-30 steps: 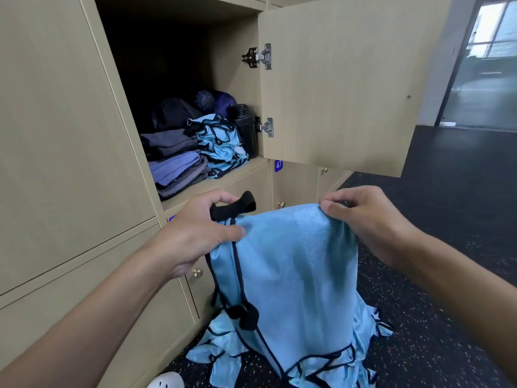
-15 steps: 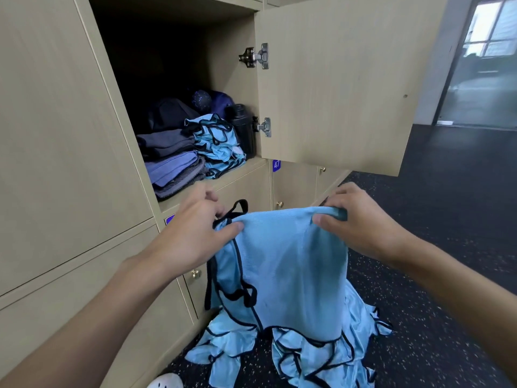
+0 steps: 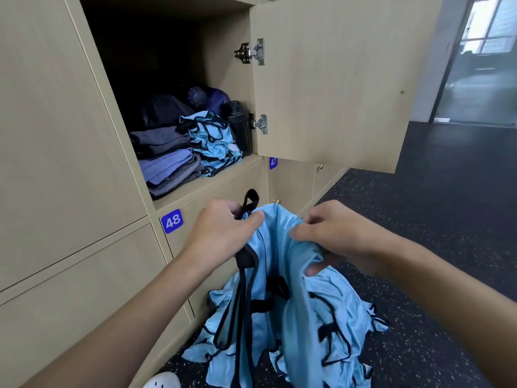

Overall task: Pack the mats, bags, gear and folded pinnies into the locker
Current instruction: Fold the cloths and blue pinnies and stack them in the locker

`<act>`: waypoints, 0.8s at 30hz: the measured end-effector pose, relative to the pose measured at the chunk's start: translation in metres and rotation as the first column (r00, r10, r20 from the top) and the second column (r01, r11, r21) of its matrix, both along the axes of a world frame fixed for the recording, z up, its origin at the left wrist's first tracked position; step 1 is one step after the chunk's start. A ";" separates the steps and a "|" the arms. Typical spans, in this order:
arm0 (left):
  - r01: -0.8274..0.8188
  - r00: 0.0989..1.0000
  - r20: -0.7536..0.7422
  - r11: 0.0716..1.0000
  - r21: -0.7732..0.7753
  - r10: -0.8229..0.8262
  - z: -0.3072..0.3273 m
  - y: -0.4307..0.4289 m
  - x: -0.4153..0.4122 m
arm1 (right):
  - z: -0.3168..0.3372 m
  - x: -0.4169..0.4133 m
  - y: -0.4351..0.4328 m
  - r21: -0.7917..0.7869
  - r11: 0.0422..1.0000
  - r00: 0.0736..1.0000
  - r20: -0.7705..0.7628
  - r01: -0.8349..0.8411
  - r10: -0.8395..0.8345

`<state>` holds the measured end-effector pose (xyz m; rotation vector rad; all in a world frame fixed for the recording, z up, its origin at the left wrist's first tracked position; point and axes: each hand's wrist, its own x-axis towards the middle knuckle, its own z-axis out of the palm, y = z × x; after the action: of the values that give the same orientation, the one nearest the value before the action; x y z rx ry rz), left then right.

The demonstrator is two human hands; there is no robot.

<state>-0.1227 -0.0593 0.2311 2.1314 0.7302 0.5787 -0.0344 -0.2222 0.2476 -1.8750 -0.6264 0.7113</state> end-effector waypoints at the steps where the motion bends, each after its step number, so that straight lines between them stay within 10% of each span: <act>1: 0.028 0.999 0.017 0.999 -0.025 -0.028 -0.001 -0.002 0.001 | 0.001 -0.004 0.001 0.032 0.999 0.998 -0.063 -0.013 0.015; 8: 0.340 0.940 0.127 0.884 -0.321 -0.316 0.010 -0.010 -0.009 | 0.003 -0.009 0.005 0.323 0.935 0.953 -0.208 -0.145 0.220; 13: 0.260 0.954 0.225 0.921 -0.290 -0.199 0.015 -0.004 -0.009 | 0.004 -0.009 0.003 0.414 0.903 0.951 -0.216 -0.118 0.223; 17: 0.314 0.928 0.339 0.814 -0.488 -0.155 0.027 0.003 -0.012 | -0.003 0.000 0.008 0.382 0.923 0.987 0.131 0.037 -0.094; 24: 0.380 0.903 0.423 0.585 -0.716 -0.069 0.038 0.013 -0.015 | -0.016 -0.002 0.010 0.332 0.923 0.971 -0.062 -0.197 0.230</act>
<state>-0.1373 -0.0465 0.2689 1.1969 0.3705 0.3702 -0.0369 -0.2124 0.2312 -1.4726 -0.8388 0.7857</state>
